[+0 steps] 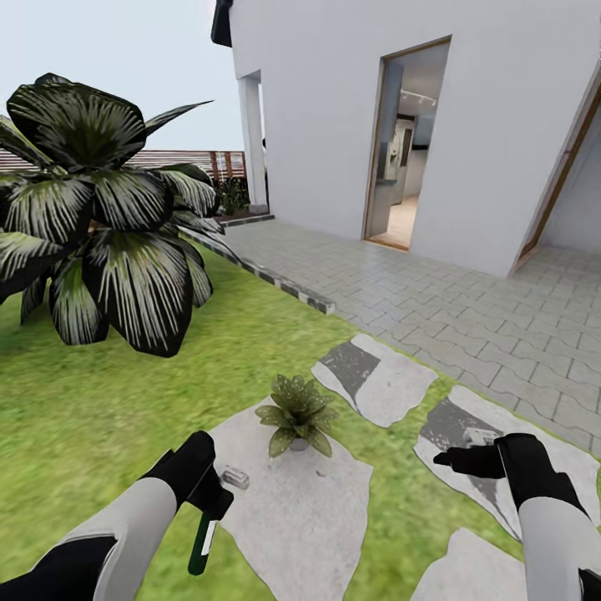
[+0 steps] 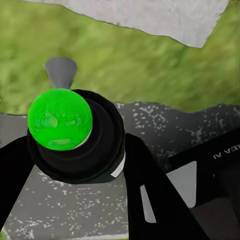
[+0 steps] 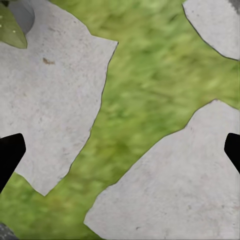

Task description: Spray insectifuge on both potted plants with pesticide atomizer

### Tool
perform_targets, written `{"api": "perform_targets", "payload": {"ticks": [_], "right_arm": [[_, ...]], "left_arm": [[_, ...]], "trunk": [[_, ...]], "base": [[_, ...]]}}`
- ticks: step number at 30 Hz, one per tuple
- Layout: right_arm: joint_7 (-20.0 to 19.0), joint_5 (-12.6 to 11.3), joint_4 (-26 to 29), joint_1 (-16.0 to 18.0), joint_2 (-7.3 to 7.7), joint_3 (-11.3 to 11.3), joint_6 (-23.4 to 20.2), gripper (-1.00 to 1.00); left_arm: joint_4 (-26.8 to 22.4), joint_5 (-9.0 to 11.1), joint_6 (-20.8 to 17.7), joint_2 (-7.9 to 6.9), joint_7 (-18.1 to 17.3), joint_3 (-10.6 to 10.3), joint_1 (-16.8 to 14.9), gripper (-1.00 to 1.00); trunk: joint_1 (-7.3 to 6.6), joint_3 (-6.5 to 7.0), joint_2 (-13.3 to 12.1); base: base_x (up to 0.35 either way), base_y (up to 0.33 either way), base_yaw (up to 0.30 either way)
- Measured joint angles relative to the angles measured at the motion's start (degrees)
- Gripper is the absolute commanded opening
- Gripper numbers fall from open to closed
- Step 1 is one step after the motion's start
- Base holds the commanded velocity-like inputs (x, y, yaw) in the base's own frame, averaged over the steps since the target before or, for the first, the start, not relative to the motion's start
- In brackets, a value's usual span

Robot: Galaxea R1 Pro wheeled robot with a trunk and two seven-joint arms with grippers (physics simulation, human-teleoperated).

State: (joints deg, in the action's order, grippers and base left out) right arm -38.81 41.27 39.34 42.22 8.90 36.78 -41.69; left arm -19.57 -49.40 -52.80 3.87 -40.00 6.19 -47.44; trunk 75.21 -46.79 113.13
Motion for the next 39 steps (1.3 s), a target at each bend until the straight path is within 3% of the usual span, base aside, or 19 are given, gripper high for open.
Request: {"api": "perform_targets", "payload": {"ticks": [8,10,19,39], "right_arm": [[-0.1,0.0,0.1,0.0,0.17,0.0,0.0,1.0],[0.0,0.0,0.1,0.0,0.35,0.0,0.0,1.0],[0.0,0.0,0.1,0.0,0.43,0.0,0.0,1.0],[0.0,0.0,0.1,0.0,0.44,0.1,0.0,1.0]], "left_arm": [[-0.4,0.0,0.0,-0.01,0.0,0.0,0.0,-1.0],[-3.9,-0.1,0.0,-0.11,0.0,0.0,0.0,-1.0],[-10.4,0.0,0.0,-1.32,-0.4,0.1,0.0,-1.0],[-10.8,0.3,-0.1,-1.5,-0.4,0.0,0.0,-1.0]], "trunk": [[0.0,0.24,0.0],[0.0,0.25,0.0],[0.0,0.9,0.0],[0.01,2.67,0.0]], "base": [[0.0,0.0,0.0],[0.0,0.0,0.0],[0.0,0.0,0.0],[-0.111,0.0,0.0]]}}
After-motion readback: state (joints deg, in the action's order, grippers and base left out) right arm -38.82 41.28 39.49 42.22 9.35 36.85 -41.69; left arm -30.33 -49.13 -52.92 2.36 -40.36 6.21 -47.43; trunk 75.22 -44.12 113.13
